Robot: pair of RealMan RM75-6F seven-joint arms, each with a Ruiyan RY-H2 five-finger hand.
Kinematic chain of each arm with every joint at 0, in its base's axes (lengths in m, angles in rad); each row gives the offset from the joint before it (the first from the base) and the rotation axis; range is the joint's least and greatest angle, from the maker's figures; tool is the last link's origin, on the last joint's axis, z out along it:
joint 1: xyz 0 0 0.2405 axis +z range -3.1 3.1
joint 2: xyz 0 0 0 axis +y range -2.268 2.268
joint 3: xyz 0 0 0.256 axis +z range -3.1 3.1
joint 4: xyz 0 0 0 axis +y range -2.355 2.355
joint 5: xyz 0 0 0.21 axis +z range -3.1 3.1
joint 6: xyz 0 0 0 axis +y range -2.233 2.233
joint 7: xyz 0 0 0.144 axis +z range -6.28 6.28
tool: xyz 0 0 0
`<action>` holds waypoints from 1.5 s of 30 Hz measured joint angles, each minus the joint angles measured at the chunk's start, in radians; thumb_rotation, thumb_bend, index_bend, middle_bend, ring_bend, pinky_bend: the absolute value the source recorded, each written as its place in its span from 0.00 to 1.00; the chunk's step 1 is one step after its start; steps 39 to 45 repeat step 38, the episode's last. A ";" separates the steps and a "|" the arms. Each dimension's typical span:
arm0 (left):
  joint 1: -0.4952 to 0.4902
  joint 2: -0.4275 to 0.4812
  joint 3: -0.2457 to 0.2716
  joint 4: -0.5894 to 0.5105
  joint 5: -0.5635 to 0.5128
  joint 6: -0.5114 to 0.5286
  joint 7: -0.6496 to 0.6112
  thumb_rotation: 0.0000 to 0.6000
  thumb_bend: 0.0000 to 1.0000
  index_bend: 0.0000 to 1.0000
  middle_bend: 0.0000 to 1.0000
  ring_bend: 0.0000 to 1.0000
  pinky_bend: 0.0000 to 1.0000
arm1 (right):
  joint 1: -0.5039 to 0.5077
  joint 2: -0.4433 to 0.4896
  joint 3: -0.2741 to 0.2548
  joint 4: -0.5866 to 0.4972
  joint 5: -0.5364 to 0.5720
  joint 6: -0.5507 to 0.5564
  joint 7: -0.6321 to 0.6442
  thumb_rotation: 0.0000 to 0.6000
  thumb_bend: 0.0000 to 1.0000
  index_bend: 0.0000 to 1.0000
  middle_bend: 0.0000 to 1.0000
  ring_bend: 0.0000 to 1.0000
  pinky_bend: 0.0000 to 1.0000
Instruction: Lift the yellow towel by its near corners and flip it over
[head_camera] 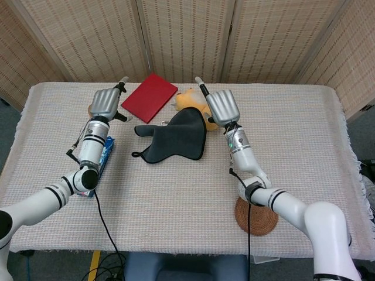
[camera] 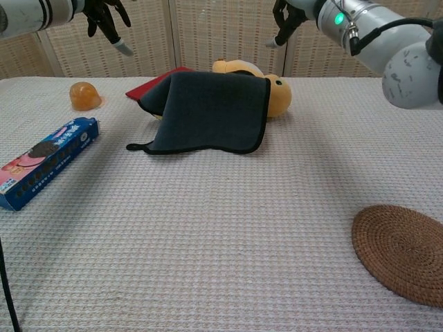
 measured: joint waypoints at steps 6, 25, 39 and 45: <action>0.104 0.082 0.046 -0.172 0.001 0.070 -0.001 1.00 0.04 0.09 0.30 0.42 0.65 | -0.113 0.132 -0.037 -0.246 0.014 0.050 -0.049 1.00 0.30 0.08 0.48 0.49 0.71; 0.525 0.283 0.265 -0.524 0.366 0.489 -0.129 1.00 0.04 0.16 0.30 0.42 0.56 | -0.547 0.525 -0.293 -0.661 -0.232 0.338 0.145 1.00 0.31 0.18 0.40 0.33 0.50; 0.785 0.344 0.377 -0.594 0.550 0.734 -0.217 1.00 0.04 0.19 0.30 0.42 0.55 | -0.794 0.573 -0.405 -0.701 -0.355 0.570 0.244 1.00 0.31 0.19 0.39 0.33 0.50; 0.785 0.344 0.377 -0.594 0.550 0.734 -0.217 1.00 0.04 0.19 0.30 0.42 0.55 | -0.794 0.573 -0.405 -0.701 -0.355 0.570 0.244 1.00 0.31 0.19 0.39 0.33 0.50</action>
